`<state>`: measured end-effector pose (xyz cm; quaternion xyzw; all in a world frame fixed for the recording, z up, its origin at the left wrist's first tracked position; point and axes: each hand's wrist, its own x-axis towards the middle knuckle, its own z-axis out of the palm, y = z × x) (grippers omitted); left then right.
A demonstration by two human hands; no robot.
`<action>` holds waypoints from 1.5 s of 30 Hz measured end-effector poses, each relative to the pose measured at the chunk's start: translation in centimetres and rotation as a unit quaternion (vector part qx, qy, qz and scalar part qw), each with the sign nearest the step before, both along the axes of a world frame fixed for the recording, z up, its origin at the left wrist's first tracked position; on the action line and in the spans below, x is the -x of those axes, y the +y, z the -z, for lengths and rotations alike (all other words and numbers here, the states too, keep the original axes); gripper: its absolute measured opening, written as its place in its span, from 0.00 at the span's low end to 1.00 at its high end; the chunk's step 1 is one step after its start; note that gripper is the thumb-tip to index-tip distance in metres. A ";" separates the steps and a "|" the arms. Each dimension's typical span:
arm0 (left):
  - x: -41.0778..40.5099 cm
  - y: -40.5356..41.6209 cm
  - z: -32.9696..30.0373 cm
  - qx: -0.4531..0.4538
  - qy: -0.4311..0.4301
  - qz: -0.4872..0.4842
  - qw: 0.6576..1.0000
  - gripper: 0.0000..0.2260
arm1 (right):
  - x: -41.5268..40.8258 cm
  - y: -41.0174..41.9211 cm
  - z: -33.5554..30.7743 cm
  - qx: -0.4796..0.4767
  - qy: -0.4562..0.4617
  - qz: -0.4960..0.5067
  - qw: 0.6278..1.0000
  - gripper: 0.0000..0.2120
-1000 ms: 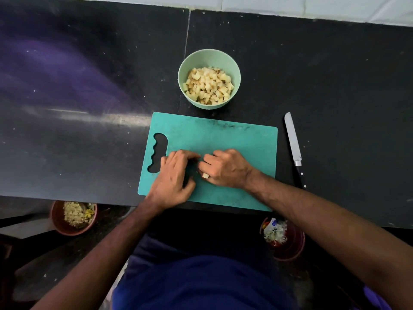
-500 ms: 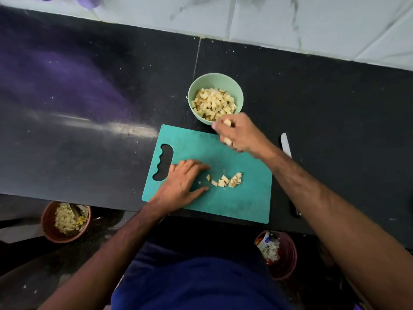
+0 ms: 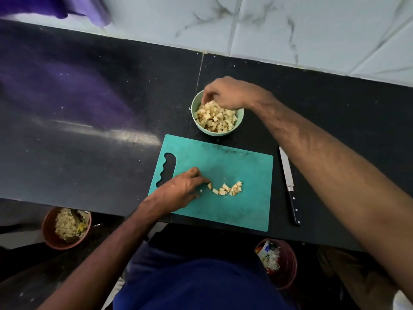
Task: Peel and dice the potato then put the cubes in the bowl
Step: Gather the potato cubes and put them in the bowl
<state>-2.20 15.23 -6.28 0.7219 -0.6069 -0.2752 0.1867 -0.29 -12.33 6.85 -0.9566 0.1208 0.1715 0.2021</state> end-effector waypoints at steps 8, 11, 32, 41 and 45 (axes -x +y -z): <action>1.2 -1.2 -0.2 -0.012 0.071 -0.111 0.991 0.17 | 3.4 -0.3 0.2 -0.200 -0.176 0.184 0.946 0.07; 1.8 -1.2 0.0 -0.011 0.083 -0.138 0.987 0.17 | 9.3 2.0 0.8 -0.498 -0.186 0.347 0.773 0.08; 5.8 -5.0 -0.3 -0.014 0.097 -0.251 0.963 0.09 | 18.7 14.5 11.1 -0.098 -0.042 0.311 0.944 0.22; 5.0 -5.5 -2.4 0.002 0.224 -0.274 0.935 0.10 | 18.4 13.4 11.2 -0.116 -0.083 0.330 0.933 0.07; 4.3 -5.5 -4.1 0.025 0.230 -0.259 0.938 0.08 | 18.5 10.7 10.3 -0.318 -0.036 0.451 0.833 0.08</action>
